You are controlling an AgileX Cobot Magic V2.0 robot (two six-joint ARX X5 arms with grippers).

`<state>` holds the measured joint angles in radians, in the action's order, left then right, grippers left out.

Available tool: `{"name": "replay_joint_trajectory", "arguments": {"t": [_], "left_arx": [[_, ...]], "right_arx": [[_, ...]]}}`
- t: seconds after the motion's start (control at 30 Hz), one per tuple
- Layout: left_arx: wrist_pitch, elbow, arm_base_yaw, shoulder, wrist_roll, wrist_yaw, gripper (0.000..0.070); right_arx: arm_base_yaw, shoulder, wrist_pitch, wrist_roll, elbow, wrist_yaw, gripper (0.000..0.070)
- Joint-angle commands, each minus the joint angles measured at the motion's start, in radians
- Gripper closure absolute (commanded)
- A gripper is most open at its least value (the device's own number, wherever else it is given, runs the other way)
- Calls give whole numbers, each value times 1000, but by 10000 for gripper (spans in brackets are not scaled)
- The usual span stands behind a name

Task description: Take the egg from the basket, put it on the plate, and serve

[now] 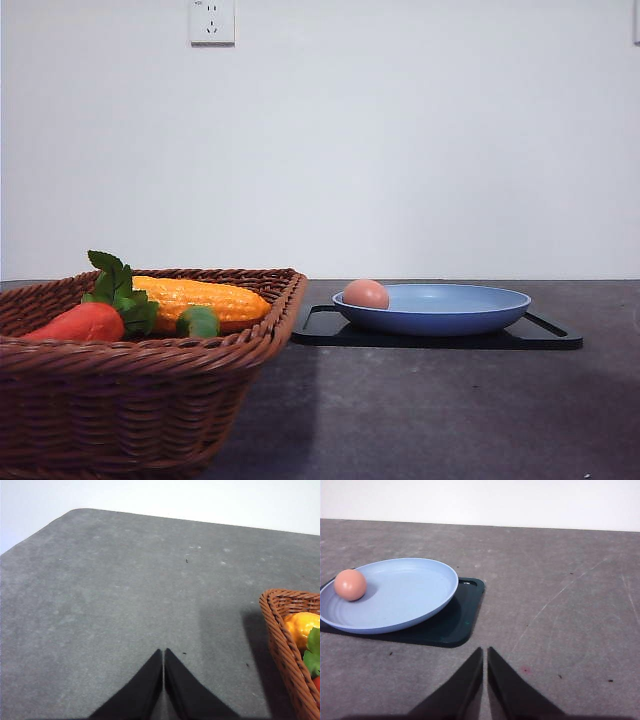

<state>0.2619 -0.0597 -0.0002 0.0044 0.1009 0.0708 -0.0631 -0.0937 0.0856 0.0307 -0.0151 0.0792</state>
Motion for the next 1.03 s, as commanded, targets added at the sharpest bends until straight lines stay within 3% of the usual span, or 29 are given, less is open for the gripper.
{"name": "replay_joint_trajectory", "arguments": {"t": [0.0, 1.0], "left_arx": [[30, 14, 1, -2, 9, -3, 700], [30, 14, 1, -2, 9, -3, 700]], "right_arx": [[1, 0, -12, 10, 6, -1, 700], [1, 0, -12, 10, 6, -1, 700]]}}
